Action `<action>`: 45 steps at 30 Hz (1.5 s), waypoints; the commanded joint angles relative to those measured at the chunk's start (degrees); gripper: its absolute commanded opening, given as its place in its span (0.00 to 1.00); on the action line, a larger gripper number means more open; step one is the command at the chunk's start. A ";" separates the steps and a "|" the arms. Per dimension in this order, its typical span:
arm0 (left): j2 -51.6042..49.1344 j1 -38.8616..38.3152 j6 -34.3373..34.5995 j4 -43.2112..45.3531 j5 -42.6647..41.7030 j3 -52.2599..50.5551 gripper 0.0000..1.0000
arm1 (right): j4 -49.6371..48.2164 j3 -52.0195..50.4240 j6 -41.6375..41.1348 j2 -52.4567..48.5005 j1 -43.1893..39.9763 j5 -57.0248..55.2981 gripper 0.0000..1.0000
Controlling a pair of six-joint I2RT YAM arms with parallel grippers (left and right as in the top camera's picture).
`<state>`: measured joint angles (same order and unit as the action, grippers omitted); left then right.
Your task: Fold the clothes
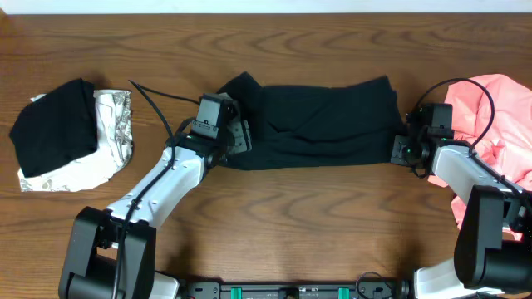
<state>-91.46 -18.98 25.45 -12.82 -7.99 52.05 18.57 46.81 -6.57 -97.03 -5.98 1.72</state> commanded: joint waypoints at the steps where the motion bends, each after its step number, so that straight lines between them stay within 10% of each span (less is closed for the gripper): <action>1: -0.55 -0.13 -2.91 0.11 -0.61 -0.20 0.63 | 0.92 -0.74 0.63 -2.40 -0.39 -0.24 0.07; 18: -10.91 0.04 -2.27 3.10 -4.94 -0.20 0.56 | 1.20 -0.74 0.66 -2.40 -0.39 -0.31 0.07; 28: -11.10 3.93 1.90 -10.38 2.03 -0.20 0.47 | 1.11 -0.74 0.63 -2.40 -0.39 -0.39 0.08; 45: -11.10 4.55 2.27 -11.78 2.01 -0.20 0.58 | 0.55 -0.74 1.29 -2.40 -0.37 -0.35 0.10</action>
<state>-100.40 -15.51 27.31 -22.79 -10.55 53.93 18.65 46.96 -6.33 -97.12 -6.00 1.63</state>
